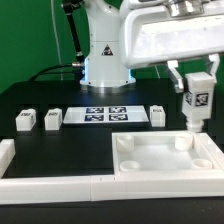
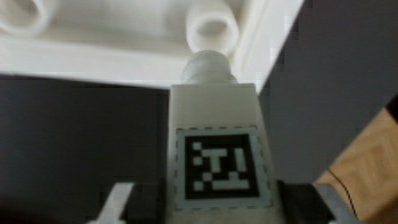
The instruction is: Assemble square table
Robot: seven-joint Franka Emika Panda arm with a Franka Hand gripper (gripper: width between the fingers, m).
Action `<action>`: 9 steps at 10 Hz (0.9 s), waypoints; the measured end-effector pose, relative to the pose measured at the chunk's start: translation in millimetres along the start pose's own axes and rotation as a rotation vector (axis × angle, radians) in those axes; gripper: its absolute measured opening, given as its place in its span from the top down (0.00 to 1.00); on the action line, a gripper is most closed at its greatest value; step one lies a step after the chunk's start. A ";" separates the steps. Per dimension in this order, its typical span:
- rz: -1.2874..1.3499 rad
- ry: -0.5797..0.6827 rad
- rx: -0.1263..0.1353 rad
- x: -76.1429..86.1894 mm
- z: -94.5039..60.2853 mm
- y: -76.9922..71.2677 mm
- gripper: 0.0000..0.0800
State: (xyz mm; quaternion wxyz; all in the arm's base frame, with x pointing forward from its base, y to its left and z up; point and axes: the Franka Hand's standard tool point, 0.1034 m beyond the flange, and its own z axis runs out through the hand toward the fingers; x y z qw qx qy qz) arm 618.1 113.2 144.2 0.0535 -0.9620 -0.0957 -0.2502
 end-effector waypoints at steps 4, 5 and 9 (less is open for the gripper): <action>-0.011 0.024 -0.005 -7.8 2.1 2.0 0.64; -0.011 0.022 -0.005 -8.5 2.7 1.9 0.64; -0.009 0.007 0.006 -10.5 31.8 -2.1 0.64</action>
Offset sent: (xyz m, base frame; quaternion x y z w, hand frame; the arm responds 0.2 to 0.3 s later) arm 0.0000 0.0000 0.0000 0.0000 0.0000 0.0000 1.0000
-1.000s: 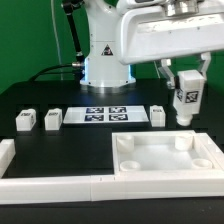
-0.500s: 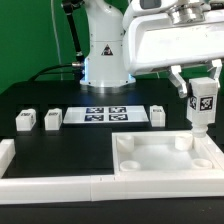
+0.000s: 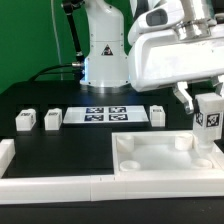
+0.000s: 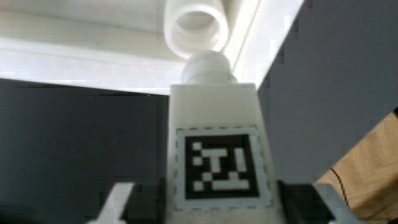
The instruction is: Assemble square table
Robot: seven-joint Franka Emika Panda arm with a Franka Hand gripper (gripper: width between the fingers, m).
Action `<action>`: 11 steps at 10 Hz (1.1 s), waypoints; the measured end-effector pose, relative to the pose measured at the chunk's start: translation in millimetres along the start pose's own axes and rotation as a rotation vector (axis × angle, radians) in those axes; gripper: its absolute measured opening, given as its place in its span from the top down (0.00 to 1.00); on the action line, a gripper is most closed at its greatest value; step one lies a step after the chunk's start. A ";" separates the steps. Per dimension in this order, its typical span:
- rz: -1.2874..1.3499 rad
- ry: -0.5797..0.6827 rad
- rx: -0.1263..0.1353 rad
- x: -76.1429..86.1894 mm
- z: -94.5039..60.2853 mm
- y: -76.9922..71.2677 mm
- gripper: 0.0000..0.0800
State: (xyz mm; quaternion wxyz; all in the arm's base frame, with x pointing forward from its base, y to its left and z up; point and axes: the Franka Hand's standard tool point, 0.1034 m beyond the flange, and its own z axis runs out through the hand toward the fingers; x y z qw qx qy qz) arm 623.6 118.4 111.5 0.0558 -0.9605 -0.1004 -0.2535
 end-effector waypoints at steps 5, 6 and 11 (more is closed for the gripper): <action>0.002 -0.023 0.004 -11.7 11.7 0.5 0.64; 0.002 -0.023 0.004 -12.7 12.8 0.7 0.64; 0.006 -0.030 0.004 -22.6 24.3 3.1 0.64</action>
Offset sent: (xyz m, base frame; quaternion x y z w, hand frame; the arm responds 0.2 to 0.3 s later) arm -0.0041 -0.0016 -0.0027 -0.0053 0.0022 -0.0012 1.0000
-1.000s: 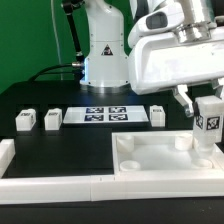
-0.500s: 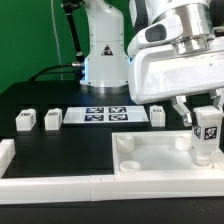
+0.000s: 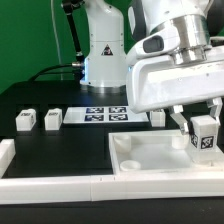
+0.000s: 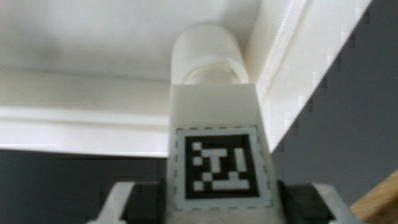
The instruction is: Assemble square table
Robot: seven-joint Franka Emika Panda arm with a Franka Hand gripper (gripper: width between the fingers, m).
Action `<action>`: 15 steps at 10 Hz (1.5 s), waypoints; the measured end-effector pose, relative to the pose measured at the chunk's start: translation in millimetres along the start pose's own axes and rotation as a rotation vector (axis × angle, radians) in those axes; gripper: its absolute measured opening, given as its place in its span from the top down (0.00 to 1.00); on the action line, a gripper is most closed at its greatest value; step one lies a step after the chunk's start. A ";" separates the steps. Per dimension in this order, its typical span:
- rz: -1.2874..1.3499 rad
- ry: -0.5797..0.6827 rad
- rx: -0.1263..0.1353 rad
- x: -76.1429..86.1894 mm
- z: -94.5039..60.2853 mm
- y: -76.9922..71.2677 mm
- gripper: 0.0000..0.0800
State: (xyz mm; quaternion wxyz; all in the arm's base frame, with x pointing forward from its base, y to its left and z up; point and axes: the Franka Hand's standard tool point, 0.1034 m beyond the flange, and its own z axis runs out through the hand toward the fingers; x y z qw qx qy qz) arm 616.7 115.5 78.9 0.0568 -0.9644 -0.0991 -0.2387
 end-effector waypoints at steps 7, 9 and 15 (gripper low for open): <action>-0.001 0.049 -0.007 2.2 2.1 0.0 0.37; -0.001 0.049 -0.007 2.2 2.1 0.0 0.20; 0.000 0.034 -0.006 2.4 1.6 0.9 0.19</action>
Offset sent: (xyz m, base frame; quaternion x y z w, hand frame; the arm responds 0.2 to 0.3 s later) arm 0.0000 0.0000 0.0000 0.0000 0.0000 0.0000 1.0000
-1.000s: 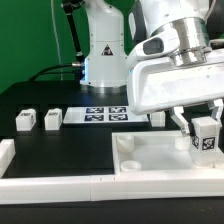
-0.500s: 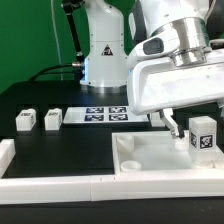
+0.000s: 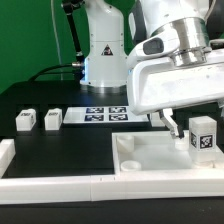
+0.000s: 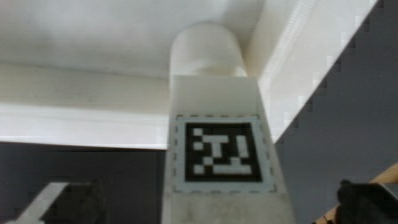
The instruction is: Assemble square table
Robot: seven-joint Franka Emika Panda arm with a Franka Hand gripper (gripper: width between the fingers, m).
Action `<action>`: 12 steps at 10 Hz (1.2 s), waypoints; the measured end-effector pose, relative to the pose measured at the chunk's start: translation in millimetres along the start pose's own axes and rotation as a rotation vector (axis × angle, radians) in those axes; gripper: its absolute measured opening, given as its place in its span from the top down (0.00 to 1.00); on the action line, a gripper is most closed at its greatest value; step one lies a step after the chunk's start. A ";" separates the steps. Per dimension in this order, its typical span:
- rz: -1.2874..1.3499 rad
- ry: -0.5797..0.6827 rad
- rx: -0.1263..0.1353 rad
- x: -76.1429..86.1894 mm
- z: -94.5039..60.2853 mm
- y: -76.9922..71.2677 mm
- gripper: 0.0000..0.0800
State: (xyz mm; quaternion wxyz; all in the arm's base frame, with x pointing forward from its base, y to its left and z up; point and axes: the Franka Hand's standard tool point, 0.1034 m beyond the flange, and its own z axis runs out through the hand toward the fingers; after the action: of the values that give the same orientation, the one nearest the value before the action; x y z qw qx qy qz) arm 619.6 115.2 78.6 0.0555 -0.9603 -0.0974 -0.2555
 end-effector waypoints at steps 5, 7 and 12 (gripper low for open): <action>0.053 -0.284 0.018 13.8 -15.3 1.9 0.19; 0.065 -0.384 0.034 19.4 -13.0 -7.8 0.19; 0.063 -0.505 0.051 3.0 -1.3 -4.0 0.19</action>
Offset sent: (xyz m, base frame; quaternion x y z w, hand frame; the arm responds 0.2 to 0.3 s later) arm 0.0187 -0.0206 0.0112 -0.0411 -0.0455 0.0172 0.9980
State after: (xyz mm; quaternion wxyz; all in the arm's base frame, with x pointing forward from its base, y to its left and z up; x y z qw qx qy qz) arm 620.7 119.4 81.5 0.0615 -0.9945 -0.0844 -0.0031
